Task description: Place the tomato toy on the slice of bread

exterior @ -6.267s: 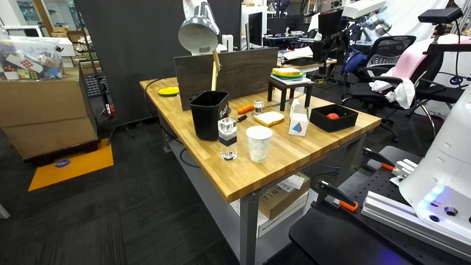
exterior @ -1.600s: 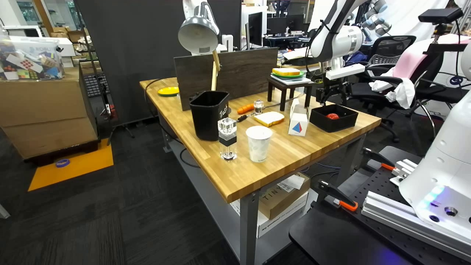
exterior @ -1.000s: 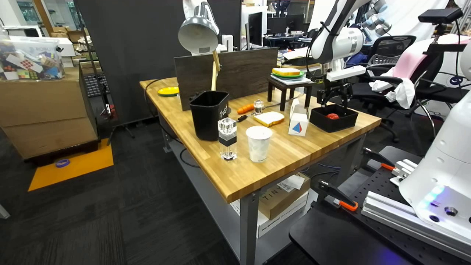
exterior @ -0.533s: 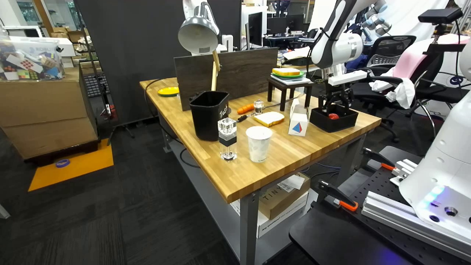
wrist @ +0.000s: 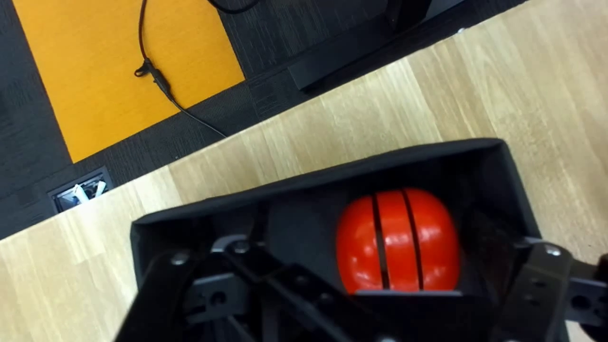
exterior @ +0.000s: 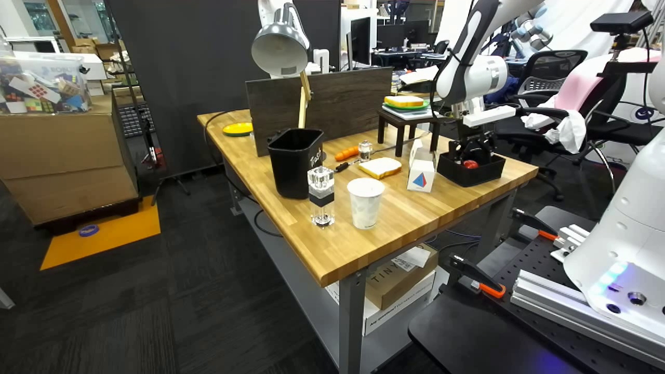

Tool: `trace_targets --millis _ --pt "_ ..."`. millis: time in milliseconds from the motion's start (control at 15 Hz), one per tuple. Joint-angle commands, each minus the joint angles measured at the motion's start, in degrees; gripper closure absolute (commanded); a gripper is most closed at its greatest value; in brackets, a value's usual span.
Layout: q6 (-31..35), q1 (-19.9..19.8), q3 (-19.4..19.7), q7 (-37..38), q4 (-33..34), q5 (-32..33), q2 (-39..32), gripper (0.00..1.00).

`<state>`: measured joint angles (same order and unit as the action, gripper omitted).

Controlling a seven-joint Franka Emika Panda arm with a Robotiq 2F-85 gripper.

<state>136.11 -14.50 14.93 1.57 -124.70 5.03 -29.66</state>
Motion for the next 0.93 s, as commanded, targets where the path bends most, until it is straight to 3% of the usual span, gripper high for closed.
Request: trace_targets --millis 0,133,200,467,667,867 --pt "-1.22 -1.13 -0.95 -1.94 2.07 -0.92 -1.99 0.0" --pt "-1.41 -1.1 -0.99 -2.34 2.44 -0.82 -2.29 0.02" --pt "-1.56 -1.13 -1.11 -2.57 2.61 -0.94 -2.44 0.2" --pt "-2.01 -1.18 -1.44 -3.07 2.86 -0.97 -2.82 0.45" --pt "-2.3 -1.15 -1.68 -3.25 3.07 -0.93 -2.9 0.52" --pt "-2.35 -1.08 -1.6 -3.19 2.92 -0.72 -2.84 0.49"
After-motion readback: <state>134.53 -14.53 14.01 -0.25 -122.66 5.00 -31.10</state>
